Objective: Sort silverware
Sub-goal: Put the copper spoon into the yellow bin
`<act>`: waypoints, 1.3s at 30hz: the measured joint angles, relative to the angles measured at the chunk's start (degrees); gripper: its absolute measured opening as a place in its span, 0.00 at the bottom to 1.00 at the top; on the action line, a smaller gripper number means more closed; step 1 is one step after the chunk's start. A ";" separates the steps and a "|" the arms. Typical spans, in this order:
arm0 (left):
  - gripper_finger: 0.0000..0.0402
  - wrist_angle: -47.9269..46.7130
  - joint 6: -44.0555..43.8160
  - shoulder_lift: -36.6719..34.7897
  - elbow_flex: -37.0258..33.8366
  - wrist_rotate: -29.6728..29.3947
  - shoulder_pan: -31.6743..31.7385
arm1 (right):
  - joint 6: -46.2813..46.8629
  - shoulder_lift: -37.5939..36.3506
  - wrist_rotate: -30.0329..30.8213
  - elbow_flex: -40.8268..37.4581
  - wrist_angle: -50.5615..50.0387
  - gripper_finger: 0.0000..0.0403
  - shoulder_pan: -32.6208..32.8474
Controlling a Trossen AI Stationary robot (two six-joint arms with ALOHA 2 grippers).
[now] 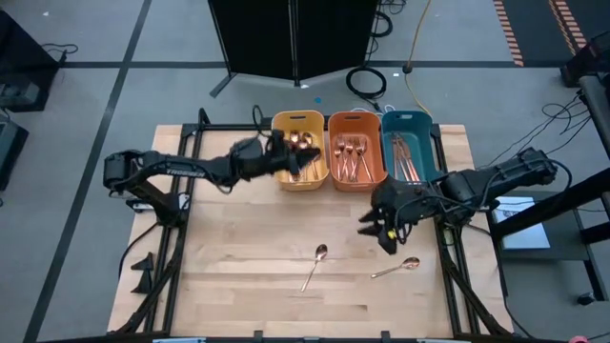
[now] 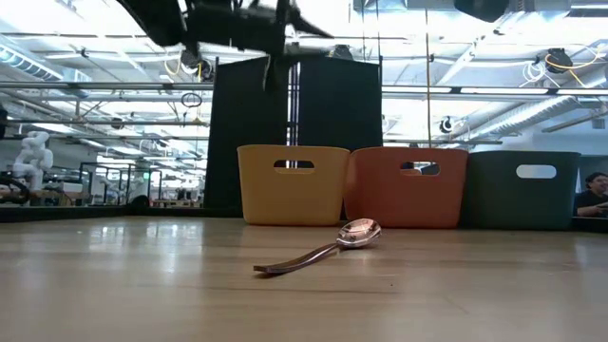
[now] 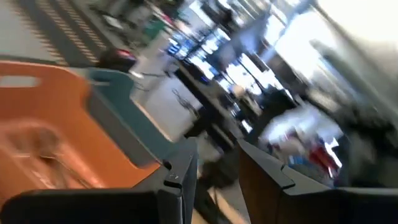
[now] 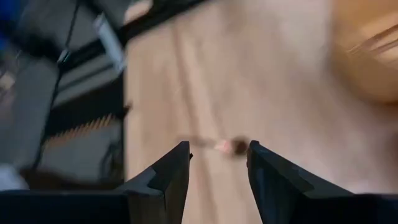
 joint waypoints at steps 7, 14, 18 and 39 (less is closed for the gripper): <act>0.26 -4.88 6.38 -0.01 0.02 -3.82 -12.79 | -0.22 0.00 -8.78 -0.12 -17.74 0.37 6.28; 0.26 -10.04 6.03 -0.01 0.00 -16.57 -22.03 | -2.38 0.04 -8.98 -9.64 -19.27 0.37 14.29; 0.26 -10.49 6.06 -0.01 0.00 -19.78 -23.94 | -2.47 0.07 -11.98 -16.66 -16.28 0.37 16.60; 0.26 -20.99 6.09 0.01 0.00 -17.91 -22.25 | -3.49 1.07 -5.11 -36.57 10.23 0.37 22.93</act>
